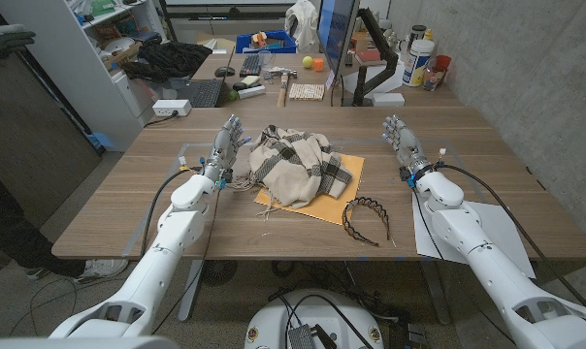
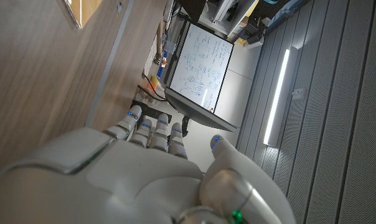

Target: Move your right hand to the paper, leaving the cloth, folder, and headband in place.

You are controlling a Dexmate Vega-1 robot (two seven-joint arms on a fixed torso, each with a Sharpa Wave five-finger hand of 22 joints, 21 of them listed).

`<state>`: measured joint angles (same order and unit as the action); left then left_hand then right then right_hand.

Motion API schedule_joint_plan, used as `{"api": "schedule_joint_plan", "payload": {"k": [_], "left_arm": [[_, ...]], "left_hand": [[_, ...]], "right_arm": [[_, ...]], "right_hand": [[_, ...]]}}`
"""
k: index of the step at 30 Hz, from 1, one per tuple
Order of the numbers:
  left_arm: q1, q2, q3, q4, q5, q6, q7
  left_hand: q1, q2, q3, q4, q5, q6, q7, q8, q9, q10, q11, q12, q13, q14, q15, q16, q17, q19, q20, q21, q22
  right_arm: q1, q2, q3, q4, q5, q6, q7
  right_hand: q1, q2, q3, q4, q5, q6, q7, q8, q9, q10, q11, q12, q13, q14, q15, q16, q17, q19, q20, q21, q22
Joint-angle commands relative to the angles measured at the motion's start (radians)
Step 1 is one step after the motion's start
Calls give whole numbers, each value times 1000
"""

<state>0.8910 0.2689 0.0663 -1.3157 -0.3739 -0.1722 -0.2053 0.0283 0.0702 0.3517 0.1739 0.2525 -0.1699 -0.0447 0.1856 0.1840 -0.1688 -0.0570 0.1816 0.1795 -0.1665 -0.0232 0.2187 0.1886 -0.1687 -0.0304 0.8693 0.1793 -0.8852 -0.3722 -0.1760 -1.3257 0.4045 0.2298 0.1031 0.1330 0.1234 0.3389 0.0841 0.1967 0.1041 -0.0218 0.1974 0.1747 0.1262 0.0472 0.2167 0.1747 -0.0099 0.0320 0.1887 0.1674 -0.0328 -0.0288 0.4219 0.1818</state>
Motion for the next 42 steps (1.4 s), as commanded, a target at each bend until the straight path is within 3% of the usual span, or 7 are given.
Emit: {"api": "schedule_joint_plan", "payload": {"k": [1,10,42], "left_arm": [[6,-77,-84,-9,88,32,-58],[9,-102,-108,-19,119,41,-75],[36,-132,-127,-68,165,67,-81]], "left_hand": [[1,72,2,1,7,-161,-7,9,2,-162,-2,6,3,-179,0,5,3,-208,1,-2,2],[1,72,1,1,8,-158,-8,9,2,-161,-3,6,3,-178,1,5,3,-206,2,-4,2],[2,71,-2,0,9,-149,-8,9,3,-159,-2,6,3,-177,1,5,2,-201,1,-12,2]], "right_arm": [[-16,20,50,-19,-127,34,3],[-31,-14,68,-52,-185,44,26],[-87,-131,94,-150,-354,87,56]], "right_hand": [[34,28,11,-23,-1,36,-9,10,6,36,2,12,5,40,11,8,0,25,7,6,4],[72,24,32,-52,-8,117,-12,23,7,103,-1,27,5,106,14,10,0,60,25,10,7],[92,25,50,-64,-12,167,-13,21,7,149,-1,32,5,147,8,4,1,85,19,11,8]]}}
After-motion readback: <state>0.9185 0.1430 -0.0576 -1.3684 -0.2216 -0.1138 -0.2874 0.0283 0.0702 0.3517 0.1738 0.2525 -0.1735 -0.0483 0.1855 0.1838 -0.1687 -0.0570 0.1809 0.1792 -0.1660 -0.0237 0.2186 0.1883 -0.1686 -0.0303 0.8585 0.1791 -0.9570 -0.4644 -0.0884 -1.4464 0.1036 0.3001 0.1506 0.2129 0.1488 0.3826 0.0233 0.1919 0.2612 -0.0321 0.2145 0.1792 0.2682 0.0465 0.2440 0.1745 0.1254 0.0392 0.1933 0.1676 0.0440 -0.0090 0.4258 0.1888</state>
